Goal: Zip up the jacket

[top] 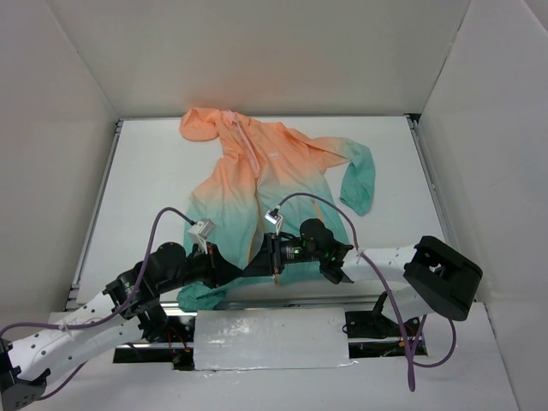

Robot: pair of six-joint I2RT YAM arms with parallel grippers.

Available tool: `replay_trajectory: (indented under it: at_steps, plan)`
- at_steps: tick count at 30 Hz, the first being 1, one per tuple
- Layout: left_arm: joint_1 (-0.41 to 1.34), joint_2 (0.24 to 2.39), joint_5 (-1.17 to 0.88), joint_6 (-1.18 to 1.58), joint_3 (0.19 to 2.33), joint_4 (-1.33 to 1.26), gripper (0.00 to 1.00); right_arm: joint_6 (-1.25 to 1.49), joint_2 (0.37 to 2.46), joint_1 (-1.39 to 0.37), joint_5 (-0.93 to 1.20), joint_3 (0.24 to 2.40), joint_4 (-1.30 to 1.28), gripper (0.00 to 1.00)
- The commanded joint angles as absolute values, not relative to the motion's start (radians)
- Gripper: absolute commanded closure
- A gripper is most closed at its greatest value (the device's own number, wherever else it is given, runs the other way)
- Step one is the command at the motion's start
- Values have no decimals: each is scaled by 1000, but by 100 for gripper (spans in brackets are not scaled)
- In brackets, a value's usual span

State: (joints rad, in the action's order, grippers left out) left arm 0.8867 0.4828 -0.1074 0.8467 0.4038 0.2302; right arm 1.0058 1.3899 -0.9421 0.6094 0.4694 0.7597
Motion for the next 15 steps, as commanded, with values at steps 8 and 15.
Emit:
replay_trajectory:
  at_steps: [8,15]
  plan:
    - [890,499,-121,881,426,106,100,1023,1387,-940,655,449,930,76]
    - [890,488,-138,884,416,104,100,996,1379,-940,650,442,922,81]
